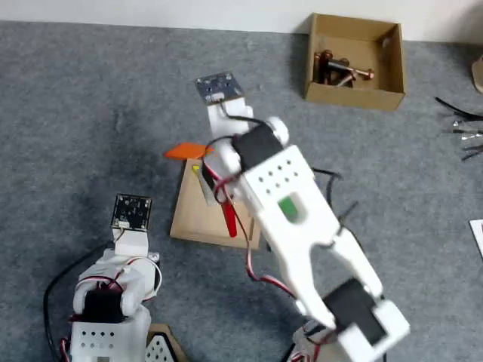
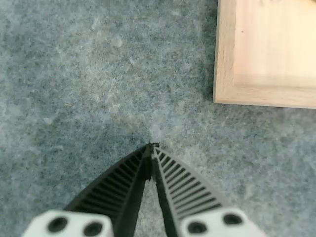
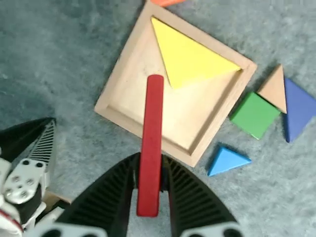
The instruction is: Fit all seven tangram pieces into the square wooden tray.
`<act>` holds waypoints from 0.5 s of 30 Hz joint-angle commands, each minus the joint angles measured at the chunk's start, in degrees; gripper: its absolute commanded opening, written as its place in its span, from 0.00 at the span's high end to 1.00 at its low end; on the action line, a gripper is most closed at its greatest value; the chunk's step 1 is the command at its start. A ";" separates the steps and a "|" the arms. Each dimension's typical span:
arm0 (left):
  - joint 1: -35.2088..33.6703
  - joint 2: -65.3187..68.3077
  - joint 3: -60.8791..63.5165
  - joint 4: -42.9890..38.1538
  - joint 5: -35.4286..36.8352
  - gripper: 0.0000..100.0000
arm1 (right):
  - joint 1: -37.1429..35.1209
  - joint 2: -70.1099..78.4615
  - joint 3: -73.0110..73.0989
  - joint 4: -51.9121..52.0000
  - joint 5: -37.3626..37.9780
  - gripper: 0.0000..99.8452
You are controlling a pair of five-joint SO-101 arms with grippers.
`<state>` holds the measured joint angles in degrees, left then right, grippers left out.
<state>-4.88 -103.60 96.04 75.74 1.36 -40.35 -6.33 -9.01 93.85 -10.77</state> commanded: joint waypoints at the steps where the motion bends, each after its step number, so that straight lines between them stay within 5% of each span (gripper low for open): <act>1: -0.75 -0.92 1.10 0.26 0.35 0.99 | -0.75 -8.66 6.46 -5.49 -0.09 1.00; 8: -0.75 -0.92 1.10 0.26 0.35 0.99 | 0.31 -12.09 25.63 -21.85 5.54 1.00; 15: -0.75 -0.92 1.10 0.26 0.35 0.99 | 0.13 -12.18 40.04 -46.37 1.32 1.00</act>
<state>-4.88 -103.60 96.04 75.74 1.36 -40.53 -15.38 28.35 58.07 -6.29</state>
